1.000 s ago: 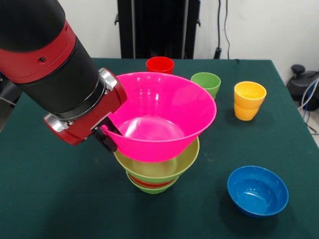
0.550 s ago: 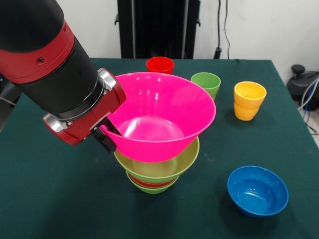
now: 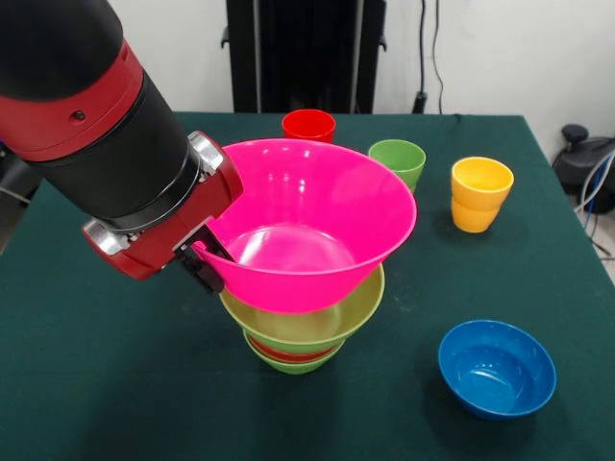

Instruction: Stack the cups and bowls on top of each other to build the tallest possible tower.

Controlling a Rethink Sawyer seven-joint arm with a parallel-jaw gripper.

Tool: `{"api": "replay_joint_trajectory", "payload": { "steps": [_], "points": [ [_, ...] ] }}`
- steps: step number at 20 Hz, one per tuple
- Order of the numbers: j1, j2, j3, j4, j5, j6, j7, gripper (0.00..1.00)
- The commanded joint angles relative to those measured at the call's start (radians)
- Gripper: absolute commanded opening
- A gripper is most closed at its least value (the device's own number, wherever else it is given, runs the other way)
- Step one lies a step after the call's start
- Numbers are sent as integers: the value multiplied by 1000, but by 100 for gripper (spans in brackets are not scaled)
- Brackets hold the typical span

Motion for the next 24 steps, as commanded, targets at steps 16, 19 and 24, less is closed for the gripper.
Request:
{"api": "replay_joint_trajectory", "payload": {
  "steps": [16, 19, 24],
  "points": [
    [6, 19, -44, 63, -3, -43, -234, 0],
    [4, 23, -43, 65, 0, -44, -229, 0],
    [1, 24, -44, 72, 6, -49, -225, 0]
  ]
}}
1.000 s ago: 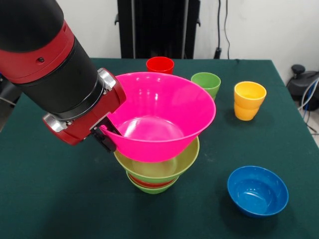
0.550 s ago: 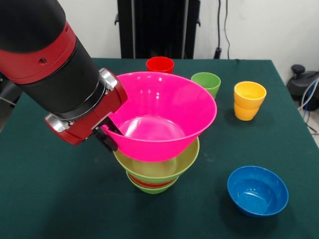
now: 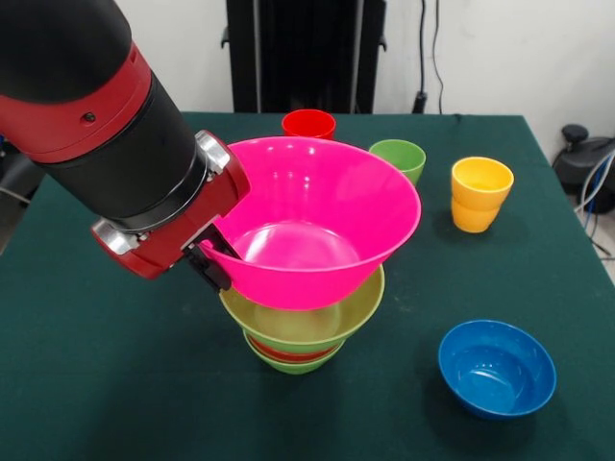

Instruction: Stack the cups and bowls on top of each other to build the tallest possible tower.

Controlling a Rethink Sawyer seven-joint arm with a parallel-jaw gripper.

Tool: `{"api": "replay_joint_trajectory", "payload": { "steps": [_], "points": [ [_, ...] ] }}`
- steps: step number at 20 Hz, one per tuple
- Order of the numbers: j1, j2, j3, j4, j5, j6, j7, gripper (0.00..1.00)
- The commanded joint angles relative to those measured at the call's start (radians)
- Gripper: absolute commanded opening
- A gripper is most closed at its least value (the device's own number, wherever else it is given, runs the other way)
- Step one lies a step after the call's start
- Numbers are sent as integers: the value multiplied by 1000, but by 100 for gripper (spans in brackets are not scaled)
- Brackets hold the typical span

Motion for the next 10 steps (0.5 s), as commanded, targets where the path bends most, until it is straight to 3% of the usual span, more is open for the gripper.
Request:
{"api": "replay_joint_trajectory", "payload": {
  "steps": [1, 10],
  "points": [
    [2, 24, -44, 59, 1, -49, -223, 0],
    [-1, 26, -39, 73, 14, -73, -209, 0]
  ]
}}
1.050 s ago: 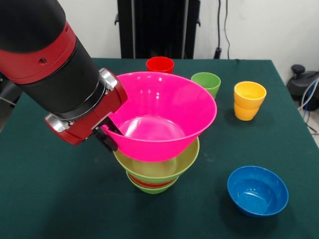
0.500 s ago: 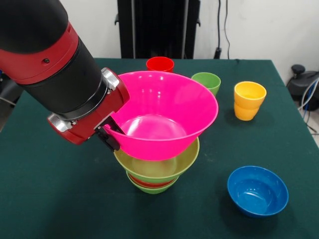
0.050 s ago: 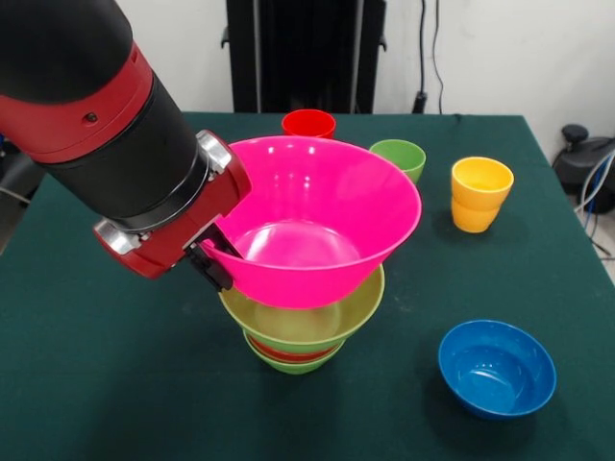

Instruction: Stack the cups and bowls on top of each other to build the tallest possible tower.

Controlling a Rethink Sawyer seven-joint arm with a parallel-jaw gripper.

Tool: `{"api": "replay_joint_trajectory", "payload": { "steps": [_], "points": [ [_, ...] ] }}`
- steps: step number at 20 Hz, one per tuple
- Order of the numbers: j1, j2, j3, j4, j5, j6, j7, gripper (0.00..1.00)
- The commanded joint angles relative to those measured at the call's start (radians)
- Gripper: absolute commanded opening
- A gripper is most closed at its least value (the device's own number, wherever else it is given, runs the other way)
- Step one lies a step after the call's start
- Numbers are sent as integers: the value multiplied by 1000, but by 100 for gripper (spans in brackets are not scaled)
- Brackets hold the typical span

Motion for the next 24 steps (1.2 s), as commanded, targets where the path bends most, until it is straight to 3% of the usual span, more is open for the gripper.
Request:
{"api": "replay_joint_trajectory", "payload": {
  "steps": [1, 24],
  "points": [
    [0, 27, -38, 70, 11, -76, -209, 0],
    [1, 32, -59, 86, 38, -98, -206, 0]
  ]
}}
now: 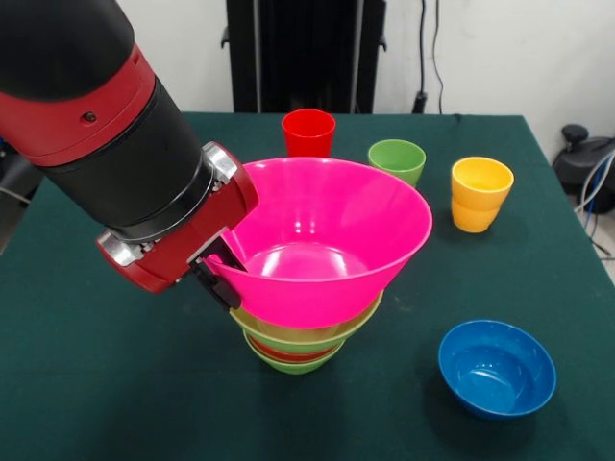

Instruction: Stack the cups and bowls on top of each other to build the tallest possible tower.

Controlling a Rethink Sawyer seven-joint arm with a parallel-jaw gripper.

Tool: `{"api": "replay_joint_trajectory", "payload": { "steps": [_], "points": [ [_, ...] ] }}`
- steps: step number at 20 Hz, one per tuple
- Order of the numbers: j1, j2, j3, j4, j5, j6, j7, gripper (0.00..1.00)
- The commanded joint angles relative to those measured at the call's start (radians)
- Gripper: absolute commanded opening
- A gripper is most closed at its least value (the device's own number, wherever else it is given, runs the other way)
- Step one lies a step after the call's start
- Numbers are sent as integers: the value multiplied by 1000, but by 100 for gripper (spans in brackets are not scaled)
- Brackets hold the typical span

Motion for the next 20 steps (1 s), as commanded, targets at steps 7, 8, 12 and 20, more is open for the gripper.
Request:
{"api": "replay_joint_trajectory", "payload": {
  "steps": [7, 8, 12, 20],
  "points": [
    [1, 27, -67, 83, -9, -10, -210, 0],
    [0, 26, -69, 85, -11, -11, -214, 0],
    [0, 26, -72, 88, -17, -15, -222, 0],
    [-6, 27, -81, 105, -28, -34, -238, 0]
  ]
}}
